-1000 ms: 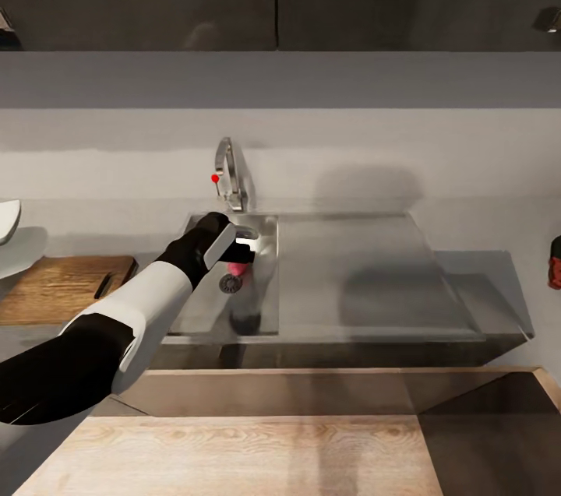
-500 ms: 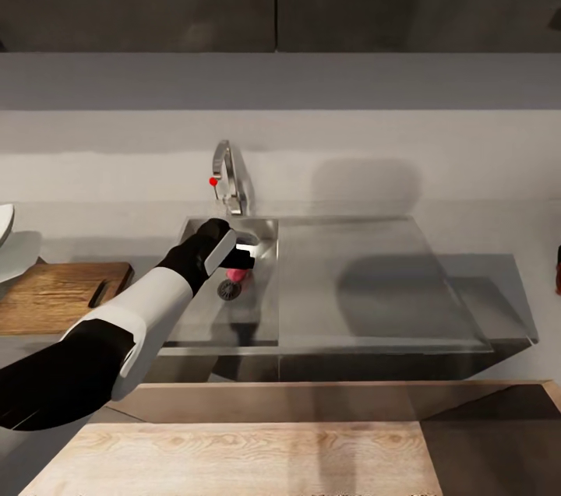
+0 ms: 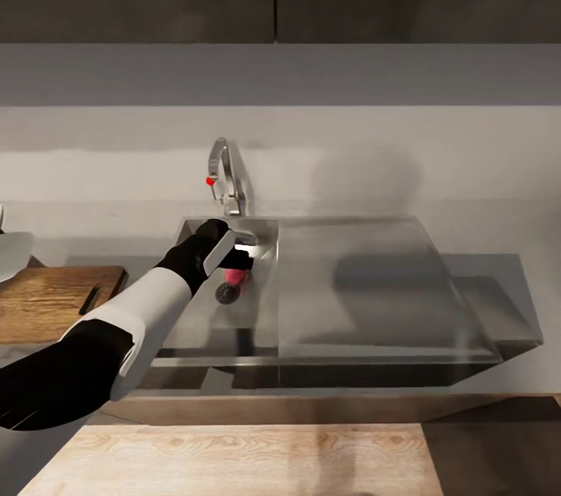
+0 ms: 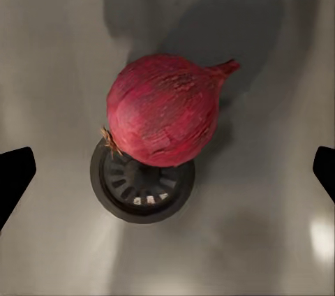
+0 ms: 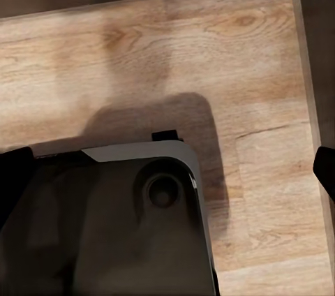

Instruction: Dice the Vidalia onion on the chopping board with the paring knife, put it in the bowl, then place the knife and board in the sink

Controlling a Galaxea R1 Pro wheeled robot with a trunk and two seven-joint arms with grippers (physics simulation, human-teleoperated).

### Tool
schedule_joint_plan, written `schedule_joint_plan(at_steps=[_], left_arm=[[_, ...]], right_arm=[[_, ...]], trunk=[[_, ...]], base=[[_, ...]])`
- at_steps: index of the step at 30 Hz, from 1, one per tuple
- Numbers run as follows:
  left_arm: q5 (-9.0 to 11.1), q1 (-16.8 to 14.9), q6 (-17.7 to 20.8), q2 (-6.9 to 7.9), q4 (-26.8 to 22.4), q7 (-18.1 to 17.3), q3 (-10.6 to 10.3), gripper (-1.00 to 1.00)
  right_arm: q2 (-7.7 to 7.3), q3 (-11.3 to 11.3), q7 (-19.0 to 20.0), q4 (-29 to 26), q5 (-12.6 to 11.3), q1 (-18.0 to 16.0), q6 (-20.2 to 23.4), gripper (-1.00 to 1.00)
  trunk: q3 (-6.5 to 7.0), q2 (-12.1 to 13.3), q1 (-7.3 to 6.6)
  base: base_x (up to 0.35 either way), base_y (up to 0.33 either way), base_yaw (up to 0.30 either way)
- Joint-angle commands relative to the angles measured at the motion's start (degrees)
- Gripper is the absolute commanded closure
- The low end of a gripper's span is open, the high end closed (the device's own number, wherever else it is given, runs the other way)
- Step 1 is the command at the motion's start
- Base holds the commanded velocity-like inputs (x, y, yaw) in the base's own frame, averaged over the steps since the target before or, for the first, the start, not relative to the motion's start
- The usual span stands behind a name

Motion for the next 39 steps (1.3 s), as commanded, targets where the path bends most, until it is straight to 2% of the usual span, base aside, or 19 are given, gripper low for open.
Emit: schedule_joint_plan(at_steps=[1, 16, 26, 39], left_arm=[[0.6, -0.05, 0.16, 0.04, -0.04, 0.46, -0.37, -1.0], [0.6, -0.02, 0.17, 0.05, -0.04, 0.46, -0.42, -1.0], [0.6, -0.01, 0.21, 0.05, -0.04, 0.46, -1.5, -1.0], [0.61, -0.01, 0.19, 0.05, -0.04, 0.46, -1.56, -1.0]], right_arm=[[-0.04, 0.5, -0.5, -0.07, -0.11, -0.02, -0.09, -1.0], [0.05, 0.51, -0.5, -0.07, -0.11, 0.0, -0.09, -1.0], [0.04, 0.51, -0.5, -0.07, -0.11, -0.02, -0.07, -1.0], [0.0, 0.51, -0.5, -0.07, -0.11, 0.0, -0.05, -1.0]], trunk=[[-0.19, -0.1, 0.03], [-0.94, -0.1, 0.03], [-1.71, -0.1, 0.03], [-2.74, -0.1, 0.03]], base=[[0.05, 0.0, 0.0], [0.008, 0.0, 0.0], [0.0, 0.0, 0.0], [0.047, 0.0, 0.0]])
